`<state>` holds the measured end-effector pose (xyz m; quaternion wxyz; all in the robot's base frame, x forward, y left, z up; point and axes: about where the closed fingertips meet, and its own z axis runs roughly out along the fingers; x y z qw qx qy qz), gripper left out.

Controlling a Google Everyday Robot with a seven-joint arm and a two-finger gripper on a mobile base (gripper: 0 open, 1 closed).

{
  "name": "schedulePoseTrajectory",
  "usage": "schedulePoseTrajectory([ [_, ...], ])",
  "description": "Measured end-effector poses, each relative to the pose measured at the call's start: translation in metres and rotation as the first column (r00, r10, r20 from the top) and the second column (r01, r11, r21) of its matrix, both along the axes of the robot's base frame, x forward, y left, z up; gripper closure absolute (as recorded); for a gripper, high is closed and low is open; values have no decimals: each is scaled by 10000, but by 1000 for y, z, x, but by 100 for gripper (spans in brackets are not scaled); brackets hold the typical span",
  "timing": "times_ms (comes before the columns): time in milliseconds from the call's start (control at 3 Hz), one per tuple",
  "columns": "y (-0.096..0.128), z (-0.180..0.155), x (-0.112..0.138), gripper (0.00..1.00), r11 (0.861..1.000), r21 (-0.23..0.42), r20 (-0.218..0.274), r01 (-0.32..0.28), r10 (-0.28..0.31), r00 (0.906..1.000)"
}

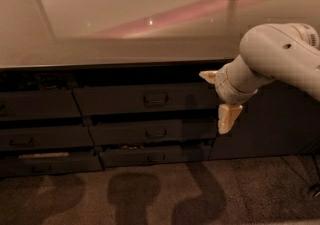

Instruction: Open top drawer

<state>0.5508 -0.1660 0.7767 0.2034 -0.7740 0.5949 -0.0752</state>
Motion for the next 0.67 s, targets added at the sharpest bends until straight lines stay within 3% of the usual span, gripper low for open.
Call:
schedulePoseTrajectory([
  [667,-6,-8,12,0,9994,-142,-71,316,-317,9995],
])
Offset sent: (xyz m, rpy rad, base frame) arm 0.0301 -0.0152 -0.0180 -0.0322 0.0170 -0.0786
